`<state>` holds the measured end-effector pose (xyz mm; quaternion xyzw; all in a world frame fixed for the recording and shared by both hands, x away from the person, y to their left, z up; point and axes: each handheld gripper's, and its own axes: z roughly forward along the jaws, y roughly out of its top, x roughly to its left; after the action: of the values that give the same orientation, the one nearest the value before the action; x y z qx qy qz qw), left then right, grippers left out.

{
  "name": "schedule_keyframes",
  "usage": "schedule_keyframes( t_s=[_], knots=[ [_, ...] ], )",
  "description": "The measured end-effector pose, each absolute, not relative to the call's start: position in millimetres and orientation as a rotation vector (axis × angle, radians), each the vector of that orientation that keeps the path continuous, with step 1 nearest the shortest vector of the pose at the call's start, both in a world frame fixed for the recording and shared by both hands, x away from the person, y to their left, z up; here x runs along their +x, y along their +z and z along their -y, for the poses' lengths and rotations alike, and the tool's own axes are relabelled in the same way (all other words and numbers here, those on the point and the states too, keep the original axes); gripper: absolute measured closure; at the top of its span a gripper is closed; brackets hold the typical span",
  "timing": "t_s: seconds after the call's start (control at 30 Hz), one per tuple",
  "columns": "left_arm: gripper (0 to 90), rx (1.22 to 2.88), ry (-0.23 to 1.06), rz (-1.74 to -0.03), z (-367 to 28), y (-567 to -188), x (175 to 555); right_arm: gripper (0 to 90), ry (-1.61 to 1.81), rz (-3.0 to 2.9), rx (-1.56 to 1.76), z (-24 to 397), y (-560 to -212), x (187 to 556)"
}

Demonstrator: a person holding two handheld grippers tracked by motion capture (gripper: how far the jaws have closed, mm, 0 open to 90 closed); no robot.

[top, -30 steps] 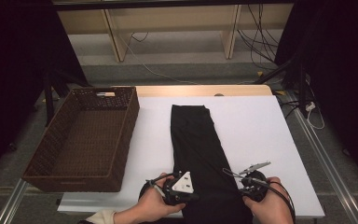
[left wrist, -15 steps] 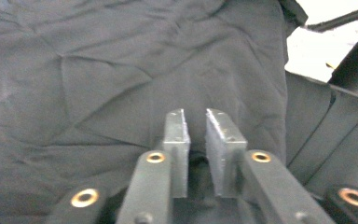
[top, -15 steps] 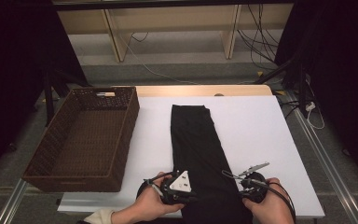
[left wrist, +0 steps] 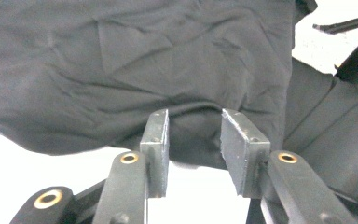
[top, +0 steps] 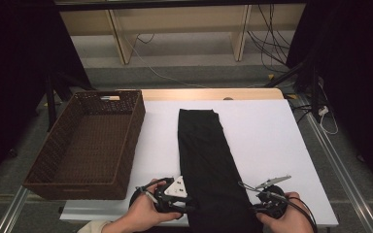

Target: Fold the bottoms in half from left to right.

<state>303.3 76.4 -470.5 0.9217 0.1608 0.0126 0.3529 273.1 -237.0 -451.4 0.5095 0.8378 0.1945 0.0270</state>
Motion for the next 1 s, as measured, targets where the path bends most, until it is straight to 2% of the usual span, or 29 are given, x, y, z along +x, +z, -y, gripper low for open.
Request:
schedule_keyframes(
  t_s=[0.37, 0.43, 0.47, 0.53, 0.63, 0.7, 0.8, 1.0],
  knots=[
    [64.8, 2.421, 0.011, -0.370, -64, -480, 300, 75.3, 0.581, -2.619, 1.541, 228, -457, 272],
    [67.6, 2.424, 0.033, -0.360, -63, -481, 299, 78.3, 0.571, -2.635, 1.513, 223, -460, 272],
    [69.3, 2.433, 0.063, -0.348, -62, -481, 298, 87.1, 0.556, -2.622, 1.496, 221, -459, 271],
    [71.3, 2.435, 0.076, -0.344, -61, -481, 296, 88.5, 0.555, -2.625, 1.493, 221, -459, 271],
    [83.1, 2.437, 0.086, -0.343, -60, -481, 294, 89.3, 0.557, -2.628, 1.524, 223, -454, 270],
    [84.8, 2.434, 0.093, -0.345, -58, -481, 293, 89.3, 0.571, -2.617, 1.519, 224, -451, 270],
    [84.7, 2.426, 0.081, -0.351, -58, -481, 294, 89.2, 0.585, -2.585, 1.514, 229, -440, 270],
    [80.3, 2.421, 0.083, -0.337, -57, -481, 295, 88.1, 0.450, -2.587, 1.510, 233, -451, 273]
  ],
)
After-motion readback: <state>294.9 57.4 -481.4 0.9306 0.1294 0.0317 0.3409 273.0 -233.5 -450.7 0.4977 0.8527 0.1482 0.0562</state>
